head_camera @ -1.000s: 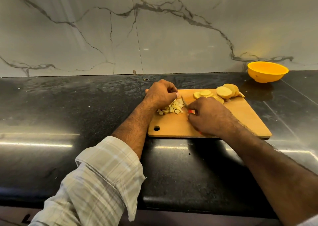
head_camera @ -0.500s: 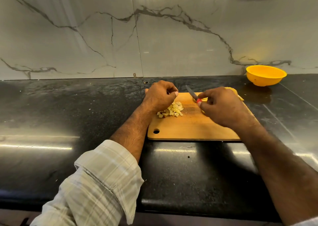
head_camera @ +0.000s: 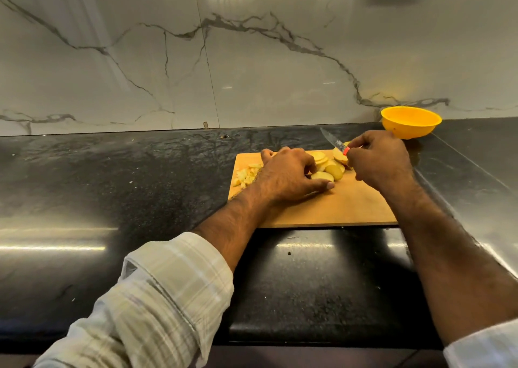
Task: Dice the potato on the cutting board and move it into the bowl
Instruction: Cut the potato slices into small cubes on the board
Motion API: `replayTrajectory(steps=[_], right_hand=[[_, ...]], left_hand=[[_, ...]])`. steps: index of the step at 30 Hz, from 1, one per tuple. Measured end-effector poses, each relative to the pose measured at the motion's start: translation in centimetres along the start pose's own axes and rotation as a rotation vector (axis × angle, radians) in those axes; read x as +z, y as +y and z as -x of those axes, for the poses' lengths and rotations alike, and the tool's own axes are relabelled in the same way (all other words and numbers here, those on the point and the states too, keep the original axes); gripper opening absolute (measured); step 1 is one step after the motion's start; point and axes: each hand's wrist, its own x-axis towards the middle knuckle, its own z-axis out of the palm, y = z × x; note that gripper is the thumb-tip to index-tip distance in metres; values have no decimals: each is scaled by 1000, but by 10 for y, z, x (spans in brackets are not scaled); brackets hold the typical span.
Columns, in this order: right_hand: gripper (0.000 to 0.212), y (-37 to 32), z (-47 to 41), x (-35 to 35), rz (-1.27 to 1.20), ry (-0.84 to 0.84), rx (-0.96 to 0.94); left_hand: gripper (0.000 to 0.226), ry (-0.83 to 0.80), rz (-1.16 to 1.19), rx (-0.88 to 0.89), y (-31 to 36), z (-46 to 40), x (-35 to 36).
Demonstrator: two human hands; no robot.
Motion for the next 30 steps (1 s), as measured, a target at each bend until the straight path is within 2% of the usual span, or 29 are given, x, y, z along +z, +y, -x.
replayTrajectory(steps=[5, 11, 16, 18, 21, 25, 27, 30], right_hand=[[17, -4, 3, -3, -15, 46, -30], [13, -12, 11, -1, -35, -67, -93], [22, -23, 28, 21, 145, -289, -165], [27, -26, 32, 28, 241, -336, -167], [25, -28, 30, 26, 361, -315, -120], [30, -27, 27, 19, 420, -340, -45], [31, -27, 27, 20, 412, -355, -36], [30, -27, 28, 24, 368, -386, -35]], left_hand=[[52, -12, 29, -59, 9, -6, 0], [31, -7, 387, -67, -20, 3, -29], [27, 297, 486, -169, -65, 7, -50], [22, 318, 521, -216, -65, 6, -49], [7, 250, 469, -253, -46, 5, -37], [9, 205, 363, -225, -21, 1, -22], [8, 202, 221, -179, -17, 0, -23], [11, 97, 84, -129, -19, 0, -27]])
